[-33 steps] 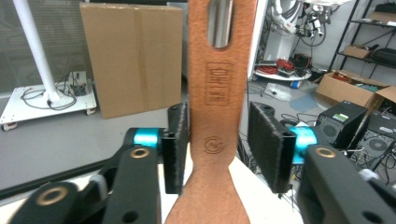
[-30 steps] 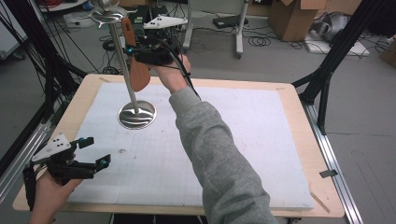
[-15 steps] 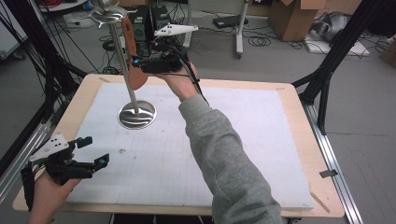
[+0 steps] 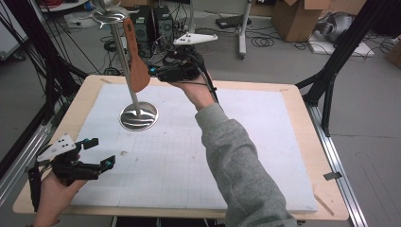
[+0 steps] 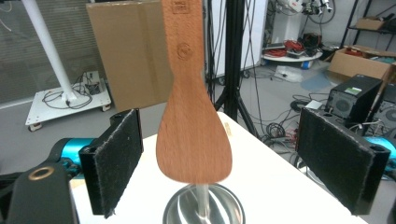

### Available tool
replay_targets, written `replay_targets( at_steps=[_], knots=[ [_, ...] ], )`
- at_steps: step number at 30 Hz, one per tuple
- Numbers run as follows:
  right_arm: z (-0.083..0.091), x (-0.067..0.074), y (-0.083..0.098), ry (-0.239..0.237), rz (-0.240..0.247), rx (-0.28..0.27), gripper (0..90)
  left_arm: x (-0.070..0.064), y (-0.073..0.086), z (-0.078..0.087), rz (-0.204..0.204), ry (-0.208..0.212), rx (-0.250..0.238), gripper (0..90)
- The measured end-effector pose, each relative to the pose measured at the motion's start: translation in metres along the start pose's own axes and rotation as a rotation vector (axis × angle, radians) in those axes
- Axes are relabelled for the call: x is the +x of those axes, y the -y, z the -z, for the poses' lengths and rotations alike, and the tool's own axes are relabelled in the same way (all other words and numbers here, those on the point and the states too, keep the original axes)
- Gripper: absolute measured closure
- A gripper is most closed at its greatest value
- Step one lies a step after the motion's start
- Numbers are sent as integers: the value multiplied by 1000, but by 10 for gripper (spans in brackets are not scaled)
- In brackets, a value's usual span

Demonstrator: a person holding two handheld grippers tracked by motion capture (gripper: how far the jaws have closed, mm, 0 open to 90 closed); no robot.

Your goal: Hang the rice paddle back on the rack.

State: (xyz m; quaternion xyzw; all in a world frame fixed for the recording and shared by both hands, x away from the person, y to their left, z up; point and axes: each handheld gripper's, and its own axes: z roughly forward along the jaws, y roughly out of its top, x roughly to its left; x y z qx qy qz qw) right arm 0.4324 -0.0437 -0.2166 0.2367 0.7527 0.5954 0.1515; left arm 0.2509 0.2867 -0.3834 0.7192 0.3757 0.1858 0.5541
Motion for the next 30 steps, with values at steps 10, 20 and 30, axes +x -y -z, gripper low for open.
replay_targets(
  at_steps=[10,20,30],
  knots=[
    [27,-6,20,26,-11,15,140,1,-1,-16,-1,23,15,23],
    [48,-15,42,53,-36,42,125,6,-7,-18,8,25,-5,23],
    [67,-21,56,69,-32,47,125,14,-11,-16,26,19,-31,22]
  ],
)
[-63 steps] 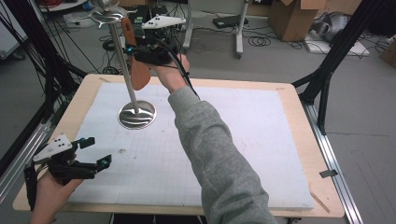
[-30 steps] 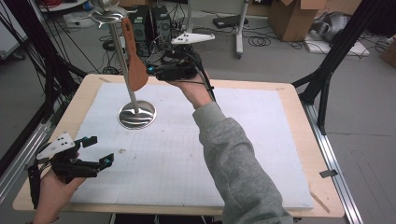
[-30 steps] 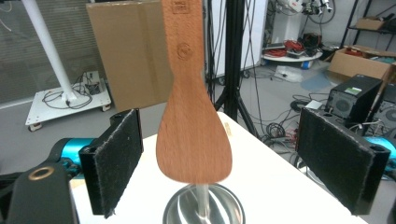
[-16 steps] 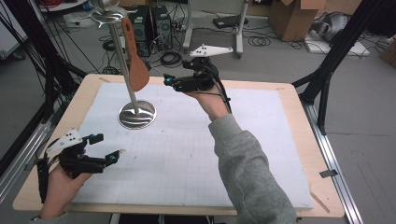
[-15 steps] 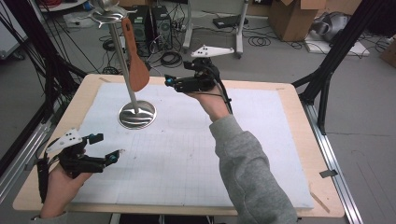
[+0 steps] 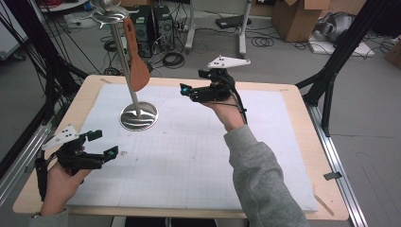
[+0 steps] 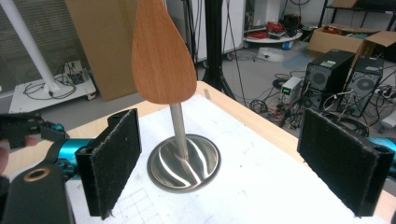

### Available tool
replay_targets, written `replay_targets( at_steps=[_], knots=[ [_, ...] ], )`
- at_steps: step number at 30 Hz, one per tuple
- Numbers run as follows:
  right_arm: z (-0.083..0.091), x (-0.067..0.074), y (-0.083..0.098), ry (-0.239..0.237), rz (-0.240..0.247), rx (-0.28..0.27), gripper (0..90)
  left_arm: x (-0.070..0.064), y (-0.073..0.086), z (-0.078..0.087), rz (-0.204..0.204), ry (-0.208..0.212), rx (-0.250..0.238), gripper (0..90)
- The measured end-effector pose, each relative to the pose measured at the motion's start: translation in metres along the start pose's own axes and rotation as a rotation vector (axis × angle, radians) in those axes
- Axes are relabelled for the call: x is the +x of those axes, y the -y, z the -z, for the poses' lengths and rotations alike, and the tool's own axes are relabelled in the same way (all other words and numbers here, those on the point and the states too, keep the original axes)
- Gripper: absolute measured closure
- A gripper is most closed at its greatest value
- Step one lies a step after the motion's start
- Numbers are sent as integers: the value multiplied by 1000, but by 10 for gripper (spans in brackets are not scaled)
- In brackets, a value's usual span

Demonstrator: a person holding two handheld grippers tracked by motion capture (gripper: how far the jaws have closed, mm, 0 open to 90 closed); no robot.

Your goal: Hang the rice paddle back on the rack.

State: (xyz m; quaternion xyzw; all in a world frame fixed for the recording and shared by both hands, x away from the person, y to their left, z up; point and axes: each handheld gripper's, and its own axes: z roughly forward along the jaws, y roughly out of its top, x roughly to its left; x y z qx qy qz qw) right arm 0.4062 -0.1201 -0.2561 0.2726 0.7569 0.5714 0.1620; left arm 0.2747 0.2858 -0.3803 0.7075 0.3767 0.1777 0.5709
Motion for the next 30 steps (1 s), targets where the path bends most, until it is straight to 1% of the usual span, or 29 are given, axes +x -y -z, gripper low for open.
replay_targets(
  at_steps=[4,6,10,16,20,22,30],
  knots=[
    [6,-2,5,7,-1,15,125,0,-1,0,3,0,-6,22],
    [10,-2,7,18,12,14,126,0,-2,-2,4,0,-6,22],
    [15,-2,12,15,9,13,126,1,-2,-5,7,4,-4,22],
    [26,-5,21,31,2,22,126,1,-4,-9,2,11,-5,22],
    [35,-6,24,37,-3,9,126,0,-5,-10,1,10,-5,23],
    [39,-7,27,39,4,9,126,0,-6,-10,-2,10,-8,22],
    [55,-9,39,38,5,-1,126,-2,-10,-12,-9,15,-14,22]
  ],
)
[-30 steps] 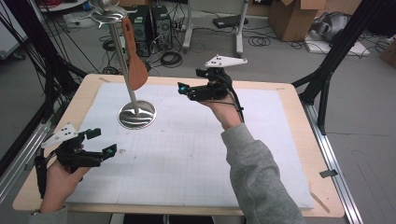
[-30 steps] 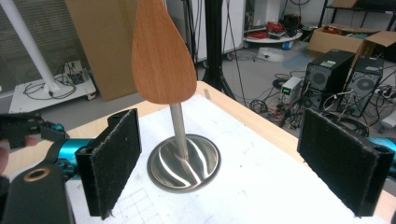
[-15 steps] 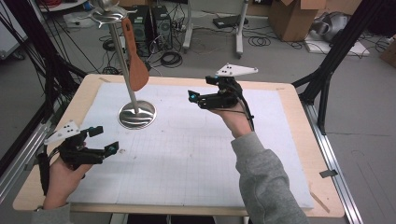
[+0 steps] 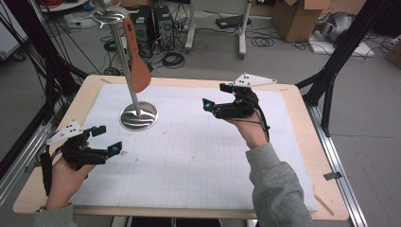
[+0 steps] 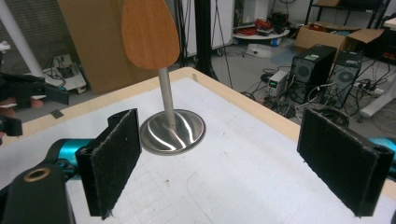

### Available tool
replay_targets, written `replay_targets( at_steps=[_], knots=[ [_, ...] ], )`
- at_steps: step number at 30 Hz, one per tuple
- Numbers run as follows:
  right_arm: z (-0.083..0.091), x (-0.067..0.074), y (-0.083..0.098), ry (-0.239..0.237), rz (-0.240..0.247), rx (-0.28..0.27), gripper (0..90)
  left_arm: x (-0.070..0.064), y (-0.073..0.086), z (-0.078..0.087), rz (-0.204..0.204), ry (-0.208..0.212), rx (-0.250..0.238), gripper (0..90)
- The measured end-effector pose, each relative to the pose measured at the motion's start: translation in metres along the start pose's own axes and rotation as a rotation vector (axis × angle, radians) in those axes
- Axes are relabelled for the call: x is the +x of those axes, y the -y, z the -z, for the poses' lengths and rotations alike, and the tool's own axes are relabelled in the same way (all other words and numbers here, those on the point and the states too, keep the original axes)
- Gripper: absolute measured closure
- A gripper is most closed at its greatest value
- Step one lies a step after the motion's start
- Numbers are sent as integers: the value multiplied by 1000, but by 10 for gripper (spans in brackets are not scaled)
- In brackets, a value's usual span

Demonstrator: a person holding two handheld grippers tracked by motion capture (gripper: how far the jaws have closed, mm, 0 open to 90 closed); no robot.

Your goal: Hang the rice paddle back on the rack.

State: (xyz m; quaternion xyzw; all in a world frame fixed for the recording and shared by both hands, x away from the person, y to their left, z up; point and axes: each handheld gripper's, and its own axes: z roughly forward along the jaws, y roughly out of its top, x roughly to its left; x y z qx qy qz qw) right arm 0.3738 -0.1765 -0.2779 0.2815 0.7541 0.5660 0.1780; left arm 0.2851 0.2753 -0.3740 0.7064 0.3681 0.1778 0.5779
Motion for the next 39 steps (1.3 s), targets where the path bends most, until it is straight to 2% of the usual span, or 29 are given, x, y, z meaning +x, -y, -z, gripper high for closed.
replay_targets(
  at_steps=[17,22,27,35,39],
  knots=[
    [29,-10,38,20,-38,-8,126,-7,-4,-3,-15,4,-2,22],
    [37,-10,48,28,-38,8,126,-5,-4,-4,-17,-4,2,22],
    [46,-11,57,23,-30,9,126,-6,-4,-5,-19,-7,1,22],
    [59,-16,70,5,-44,10,127,-7,-4,-13,-19,10,15,23],
    [66,-19,77,12,-51,9,127,-7,-5,-14,-25,15,14,22]
  ],
)
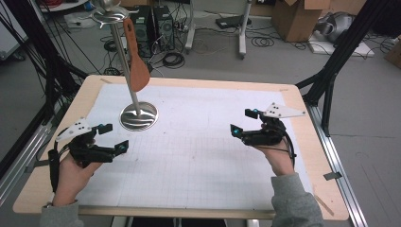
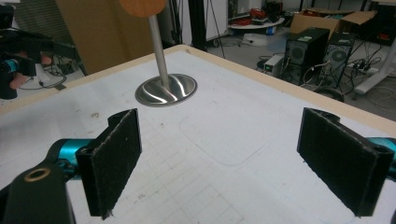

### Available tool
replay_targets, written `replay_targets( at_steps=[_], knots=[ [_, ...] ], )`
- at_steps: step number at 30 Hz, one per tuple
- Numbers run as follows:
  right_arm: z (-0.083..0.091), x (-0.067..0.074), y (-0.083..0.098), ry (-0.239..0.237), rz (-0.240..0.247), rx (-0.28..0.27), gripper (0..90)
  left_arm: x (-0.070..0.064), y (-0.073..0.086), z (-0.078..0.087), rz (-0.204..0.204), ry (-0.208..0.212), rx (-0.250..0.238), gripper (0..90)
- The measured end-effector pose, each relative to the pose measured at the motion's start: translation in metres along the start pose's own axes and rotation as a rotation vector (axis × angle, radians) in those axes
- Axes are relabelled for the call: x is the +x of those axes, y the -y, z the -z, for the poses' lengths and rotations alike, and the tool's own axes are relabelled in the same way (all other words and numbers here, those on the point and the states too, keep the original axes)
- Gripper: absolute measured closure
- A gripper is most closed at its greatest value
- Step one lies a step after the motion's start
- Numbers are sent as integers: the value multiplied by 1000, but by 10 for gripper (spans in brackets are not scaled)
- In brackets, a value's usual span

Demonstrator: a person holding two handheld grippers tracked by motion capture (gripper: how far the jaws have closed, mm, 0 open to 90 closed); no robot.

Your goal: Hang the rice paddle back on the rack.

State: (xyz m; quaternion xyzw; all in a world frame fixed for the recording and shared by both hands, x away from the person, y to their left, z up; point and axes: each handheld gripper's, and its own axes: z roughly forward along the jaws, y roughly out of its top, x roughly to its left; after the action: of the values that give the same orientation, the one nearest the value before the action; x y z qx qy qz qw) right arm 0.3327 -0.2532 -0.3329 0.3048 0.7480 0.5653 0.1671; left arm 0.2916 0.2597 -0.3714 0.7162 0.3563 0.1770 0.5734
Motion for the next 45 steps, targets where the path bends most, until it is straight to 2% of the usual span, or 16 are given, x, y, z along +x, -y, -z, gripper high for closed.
replay_targets(
  at_steps=[5,8,16,23,36,45],
  knots=[
    [10,-8,10,9,-20,-14,129,0,-1,0,4,0,-4,23],
    [15,-13,17,-4,-34,-22,129,-1,-2,1,-1,-1,-5,23],
    [27,-20,32,2,-36,-29,129,0,-1,1,2,-3,-2,23],
    [39,-27,53,10,-64,-48,129,-1,0,0,0,-4,1,22],
    [57,-34,69,42,-85,-74,135,0,0,0,0,-7,5,22],
    [66,-38,80,55,-82,-52,137,-1,0,0,-10,-8,9,22]
  ],
)
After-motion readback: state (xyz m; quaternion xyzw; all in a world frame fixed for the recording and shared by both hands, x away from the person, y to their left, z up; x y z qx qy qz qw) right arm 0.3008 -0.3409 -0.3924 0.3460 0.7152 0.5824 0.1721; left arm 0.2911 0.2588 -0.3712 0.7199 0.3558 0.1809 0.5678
